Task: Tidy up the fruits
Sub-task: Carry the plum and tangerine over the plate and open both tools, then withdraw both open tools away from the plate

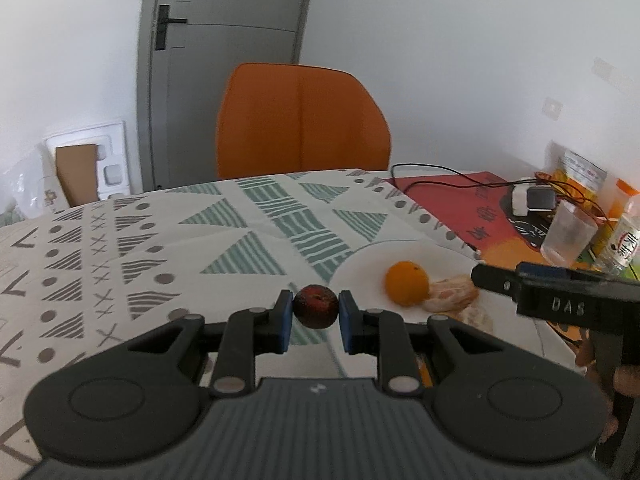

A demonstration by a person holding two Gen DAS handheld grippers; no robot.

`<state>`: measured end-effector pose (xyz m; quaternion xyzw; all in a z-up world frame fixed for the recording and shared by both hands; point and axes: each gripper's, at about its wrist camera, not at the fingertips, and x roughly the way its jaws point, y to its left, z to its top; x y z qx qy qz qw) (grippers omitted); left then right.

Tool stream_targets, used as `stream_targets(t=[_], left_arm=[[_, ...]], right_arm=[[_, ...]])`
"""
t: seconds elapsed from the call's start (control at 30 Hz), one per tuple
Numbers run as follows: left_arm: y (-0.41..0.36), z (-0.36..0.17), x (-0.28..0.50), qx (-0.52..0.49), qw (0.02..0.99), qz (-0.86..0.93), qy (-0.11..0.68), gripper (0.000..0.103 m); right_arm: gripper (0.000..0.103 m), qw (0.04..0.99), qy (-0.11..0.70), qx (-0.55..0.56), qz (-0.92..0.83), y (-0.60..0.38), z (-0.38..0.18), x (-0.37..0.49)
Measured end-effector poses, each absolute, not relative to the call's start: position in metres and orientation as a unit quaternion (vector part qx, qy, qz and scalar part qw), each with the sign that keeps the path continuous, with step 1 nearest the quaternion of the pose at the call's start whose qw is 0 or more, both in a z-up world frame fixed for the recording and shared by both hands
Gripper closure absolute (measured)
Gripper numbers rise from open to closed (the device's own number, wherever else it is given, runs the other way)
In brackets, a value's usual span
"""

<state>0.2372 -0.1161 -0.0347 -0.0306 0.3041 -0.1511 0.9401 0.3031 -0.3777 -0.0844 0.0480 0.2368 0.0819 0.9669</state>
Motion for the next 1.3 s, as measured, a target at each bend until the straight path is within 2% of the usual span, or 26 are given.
stream_targets(t=[0.5,0.87,1.0,1.07,1.17,1.3], left_arm=[[-0.153,-0.024,0.242,-0.012,0.939,-0.184,0.289,0.080],[-0.140,-0.018,0.228,-0.025,0.942,-0.158,0.295,0.077],[-0.129,-0.014,0.217,-0.035,0.942,-0.147,0.300,0.076],[-0.123,-0.012,0.210,-0.036,0.942,-0.141,0.302,0.071],[-0.113,-0.009,0.202,-0.043,0.943,-0.128,0.303,0.054],[-0.102,-0.003,0.189,-0.041,0.950,-0.104,0.293,0.027]], right_arm=[[0.027,0.963,0.246,0.070,0.085,-0.391,-0.091,0.285],[0.027,0.960,0.246,0.091,0.101,-0.391,-0.094,0.272],[0.021,0.960,0.239,0.095,0.108,-0.387,-0.090,0.263],[0.020,0.961,0.235,0.096,0.111,-0.385,-0.087,0.257],[0.019,0.960,0.233,0.099,0.117,-0.382,-0.084,0.249],[0.011,0.961,0.226,0.101,0.124,-0.379,-0.079,0.239]])
